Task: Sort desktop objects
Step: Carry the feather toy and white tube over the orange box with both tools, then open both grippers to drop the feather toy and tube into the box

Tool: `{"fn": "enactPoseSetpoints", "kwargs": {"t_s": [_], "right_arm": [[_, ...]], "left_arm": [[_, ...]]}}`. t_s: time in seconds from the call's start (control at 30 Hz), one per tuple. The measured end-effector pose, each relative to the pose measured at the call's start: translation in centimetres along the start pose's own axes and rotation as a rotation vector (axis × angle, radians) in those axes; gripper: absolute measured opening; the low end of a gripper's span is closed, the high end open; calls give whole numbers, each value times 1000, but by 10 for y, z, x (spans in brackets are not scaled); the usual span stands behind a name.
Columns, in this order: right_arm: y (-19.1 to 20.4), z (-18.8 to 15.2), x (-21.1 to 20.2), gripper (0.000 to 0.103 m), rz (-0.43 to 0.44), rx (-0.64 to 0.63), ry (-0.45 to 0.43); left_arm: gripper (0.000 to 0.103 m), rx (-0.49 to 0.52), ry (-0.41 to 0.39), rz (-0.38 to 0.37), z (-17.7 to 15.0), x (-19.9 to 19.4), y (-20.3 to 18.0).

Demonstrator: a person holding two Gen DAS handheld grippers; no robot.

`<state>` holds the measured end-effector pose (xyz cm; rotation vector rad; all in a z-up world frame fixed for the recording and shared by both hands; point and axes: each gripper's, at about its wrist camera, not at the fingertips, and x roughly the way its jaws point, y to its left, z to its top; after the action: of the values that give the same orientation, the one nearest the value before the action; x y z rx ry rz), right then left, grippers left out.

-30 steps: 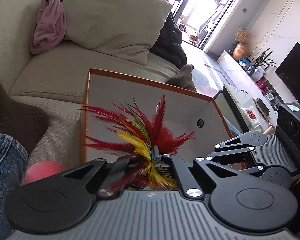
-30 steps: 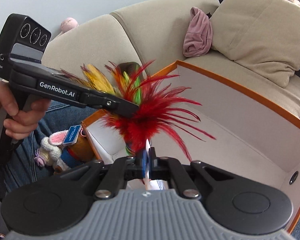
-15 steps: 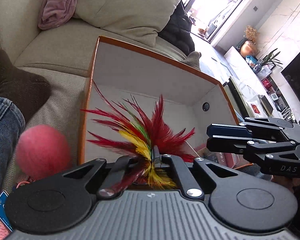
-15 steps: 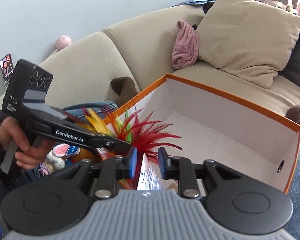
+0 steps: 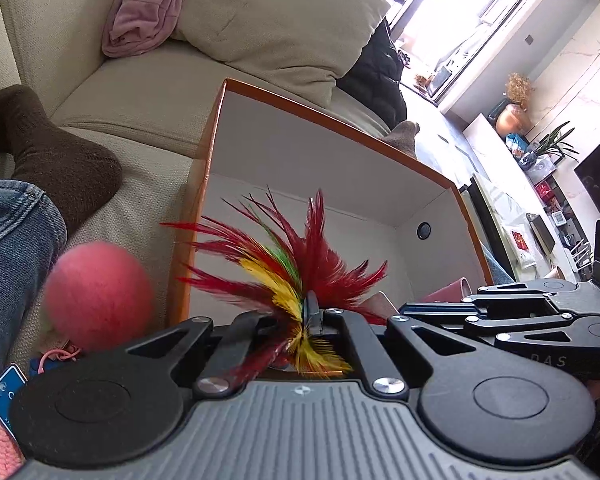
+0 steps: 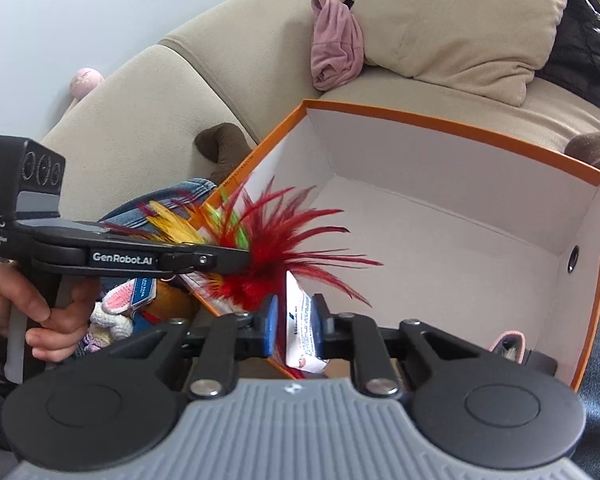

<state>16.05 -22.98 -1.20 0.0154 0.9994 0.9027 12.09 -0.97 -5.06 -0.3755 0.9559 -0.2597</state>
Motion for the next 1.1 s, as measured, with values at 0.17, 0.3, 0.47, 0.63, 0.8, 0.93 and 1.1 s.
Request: {"fn": "enactPoseSetpoints", "kwargs": {"t_s": [0.17,0.3,0.47,0.63,0.8,0.93,1.1], "right_arm": [[0,-5,0,3,-38,153,3],[7,-13,-3,3,-95,246,-28],[11,-18,-3,3,-112,276,-55],[18,-17,-9,9,-163,218,-109],[18,-21,-17,11,-185,210,-152],[19,-24,-21,12,-189,203,-179],[39,-31,-30,14,-152,100,-253]], "left_arm": [[3,-13,-3,-30,1,2,1],[3,-37,6,-76,-1,7,1],[3,-32,32,-104,-3,13,-3],[3,-22,47,-90,-2,12,-5],[6,-15,49,-81,-2,5,-7],[11,-41,26,-81,0,-14,-3],[12,-51,-88,-59,3,-64,7]]}}
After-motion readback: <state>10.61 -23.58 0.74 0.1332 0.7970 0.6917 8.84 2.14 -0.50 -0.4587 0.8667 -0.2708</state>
